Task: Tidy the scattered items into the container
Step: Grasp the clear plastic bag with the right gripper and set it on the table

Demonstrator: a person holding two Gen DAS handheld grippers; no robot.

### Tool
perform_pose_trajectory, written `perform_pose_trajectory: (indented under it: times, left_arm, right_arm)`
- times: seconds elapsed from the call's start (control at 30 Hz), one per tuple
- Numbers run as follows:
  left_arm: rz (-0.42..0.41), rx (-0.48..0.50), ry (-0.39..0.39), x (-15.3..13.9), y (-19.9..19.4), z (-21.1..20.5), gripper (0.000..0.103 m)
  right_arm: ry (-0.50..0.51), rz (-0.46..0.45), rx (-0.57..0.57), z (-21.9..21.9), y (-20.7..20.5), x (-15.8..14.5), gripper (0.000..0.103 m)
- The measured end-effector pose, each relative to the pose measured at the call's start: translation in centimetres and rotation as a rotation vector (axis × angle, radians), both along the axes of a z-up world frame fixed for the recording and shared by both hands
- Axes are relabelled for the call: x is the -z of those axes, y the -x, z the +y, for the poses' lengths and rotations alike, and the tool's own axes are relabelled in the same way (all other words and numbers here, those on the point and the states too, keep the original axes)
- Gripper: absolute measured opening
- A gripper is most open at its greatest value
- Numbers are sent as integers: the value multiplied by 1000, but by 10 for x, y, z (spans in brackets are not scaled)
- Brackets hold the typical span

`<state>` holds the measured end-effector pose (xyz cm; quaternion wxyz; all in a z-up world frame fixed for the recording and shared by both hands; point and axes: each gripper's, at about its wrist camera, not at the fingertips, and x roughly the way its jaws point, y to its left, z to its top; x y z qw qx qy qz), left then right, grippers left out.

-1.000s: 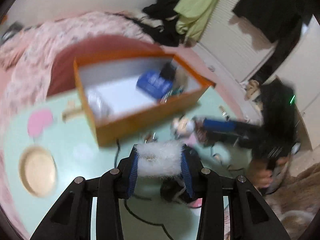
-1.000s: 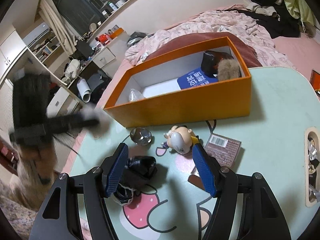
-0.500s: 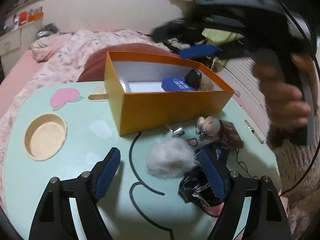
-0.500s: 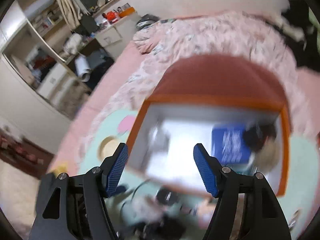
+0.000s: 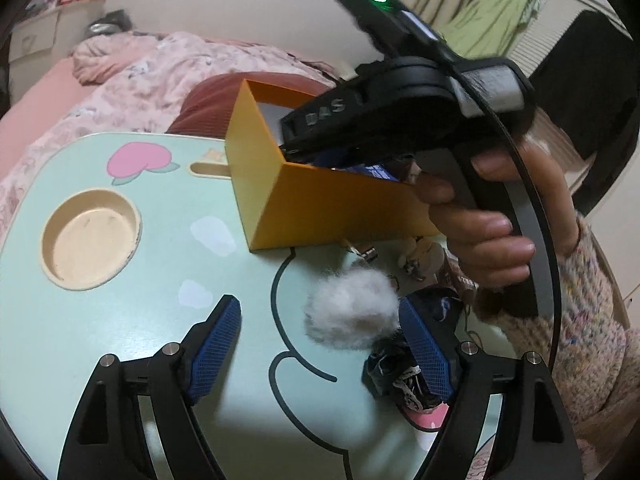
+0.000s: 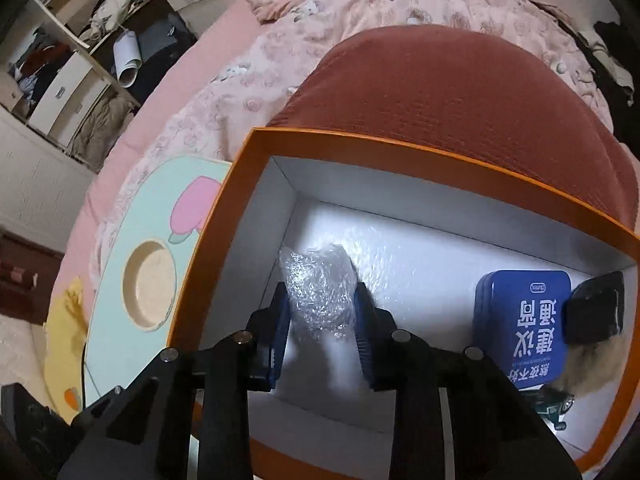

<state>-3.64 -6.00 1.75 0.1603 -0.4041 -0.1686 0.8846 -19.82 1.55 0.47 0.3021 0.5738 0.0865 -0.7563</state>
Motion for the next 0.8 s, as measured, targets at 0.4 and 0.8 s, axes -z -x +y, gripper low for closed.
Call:
perform_pose_trajectory:
  times: [0.4,0.8]
  left_arm:
    - [20,-25,27,-9,2,-6,81]
    - [51,40,76,-59,46,-8,85]
  right_arm:
    - [300,185,55,82,-52,-49,31]
    - [272,205,62,126,-125,-21,33]
